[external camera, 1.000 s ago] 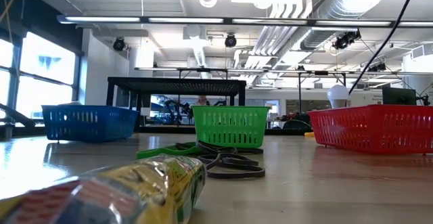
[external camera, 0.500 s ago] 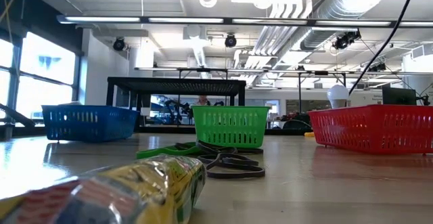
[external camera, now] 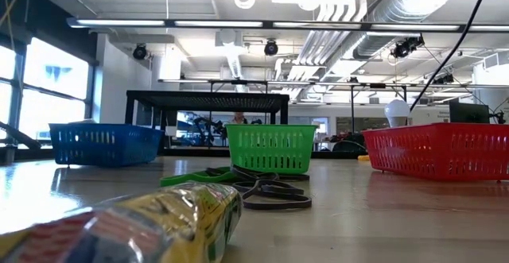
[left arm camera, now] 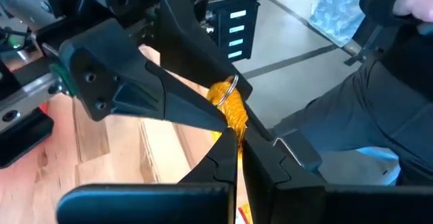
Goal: Pick & Place Office Desk Supplies
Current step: Put the yellow spring keychain into the red bin
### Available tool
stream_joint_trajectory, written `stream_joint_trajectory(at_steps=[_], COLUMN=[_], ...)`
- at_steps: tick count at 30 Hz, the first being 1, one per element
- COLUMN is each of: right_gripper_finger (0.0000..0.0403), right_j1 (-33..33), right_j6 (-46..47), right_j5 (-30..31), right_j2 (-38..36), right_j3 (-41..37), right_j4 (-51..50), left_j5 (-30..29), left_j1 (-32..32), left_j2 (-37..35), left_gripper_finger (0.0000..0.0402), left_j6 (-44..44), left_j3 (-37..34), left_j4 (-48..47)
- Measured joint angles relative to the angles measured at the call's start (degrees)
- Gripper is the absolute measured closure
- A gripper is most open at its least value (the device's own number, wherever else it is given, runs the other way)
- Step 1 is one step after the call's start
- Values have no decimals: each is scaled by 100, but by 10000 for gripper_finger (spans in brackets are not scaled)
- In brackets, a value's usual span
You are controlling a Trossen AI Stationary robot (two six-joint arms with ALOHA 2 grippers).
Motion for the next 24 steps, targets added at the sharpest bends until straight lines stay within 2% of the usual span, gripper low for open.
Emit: stream_joint_trajectory(at_steps=[5,9,12,17,24], right_gripper_finger=[340,364,390,390,395], right_j1=[0,0,4,2,13], right_j6=[-4,-40,-115,-114,-113], right_j5=[28,87,281,341,487], right_j2=[0,0,0,0,0], right_j3=[0,0,0,0,0], right_j4=[-32,-59,-138,-216,-407], left_j5=[-16,-505,-606,-612,-611], left_j1=[0,0,-4,-113,-220], left_j2=[11,11,11,11,11], left_gripper_finger=[400,390,378,344,274], left_j6=[-4,-4,-2,5,-316], left_j3=[0,0,0,0,0], left_j4=[-12,22,-21,-4,42])
